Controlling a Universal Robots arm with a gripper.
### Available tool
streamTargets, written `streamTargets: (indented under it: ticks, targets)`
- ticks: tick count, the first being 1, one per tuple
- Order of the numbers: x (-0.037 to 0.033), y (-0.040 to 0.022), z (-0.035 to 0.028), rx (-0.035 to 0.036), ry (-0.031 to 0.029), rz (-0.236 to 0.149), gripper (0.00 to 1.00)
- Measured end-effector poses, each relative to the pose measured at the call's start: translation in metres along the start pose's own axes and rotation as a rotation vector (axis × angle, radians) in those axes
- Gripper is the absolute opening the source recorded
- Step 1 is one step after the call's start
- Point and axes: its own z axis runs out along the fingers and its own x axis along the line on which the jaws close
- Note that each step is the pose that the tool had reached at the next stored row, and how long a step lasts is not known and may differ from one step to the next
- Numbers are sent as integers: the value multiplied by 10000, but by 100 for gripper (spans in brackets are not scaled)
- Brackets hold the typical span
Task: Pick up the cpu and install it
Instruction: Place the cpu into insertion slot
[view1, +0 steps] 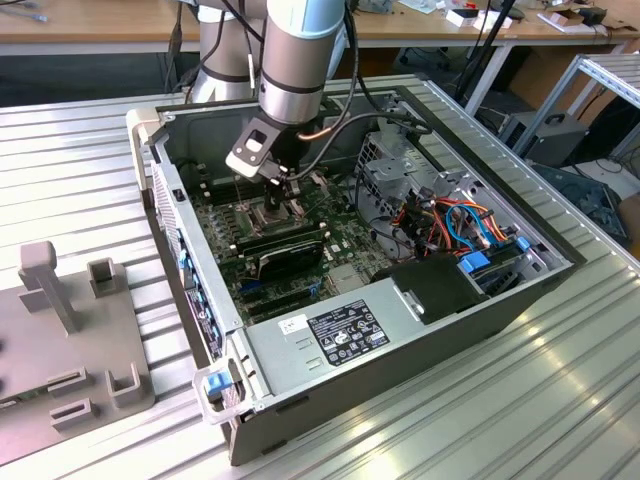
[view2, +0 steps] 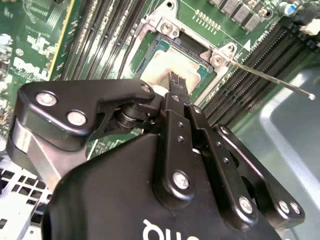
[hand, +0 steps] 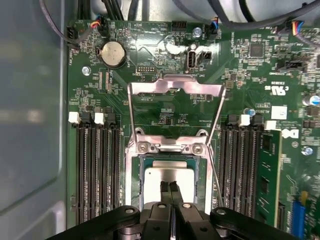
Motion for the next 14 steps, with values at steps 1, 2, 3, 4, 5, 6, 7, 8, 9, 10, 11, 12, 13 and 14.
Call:
streamTargets:
  ticks: [1, 2, 3, 4, 5, 6, 7, 8, 9, 10, 11, 12, 13, 14]
  targets:
    - [0, 0, -39, -1, 1, 0, 11]
    - [0, 0, -66, 0, 0, 0, 11]
    - [0, 0, -109, 0, 0, 0, 11]
    - [0, 0, -143, -1, 1, -1, 11]
    - [0, 0, -169, -1, 0, -1, 11]
    - [0, 0, -207, 0, 0, 0, 11]
    - [0, 0, -229, -1, 0, 0, 11]
    - [0, 0, -263, 0, -3, -1, 11]
    - [0, 0, -305, -1, -6, -1, 11]
    - [0, 0, -331, -3, -8, -2, 11]
    - [0, 0, -357, -5, -8, -2, 11]
    - [0, 0, -376, -7, -7, -2, 11]
    - [1, 0, -380, -7, -11, -1, 11]
    - [0, 0, -380, -7, -15, -1, 11]
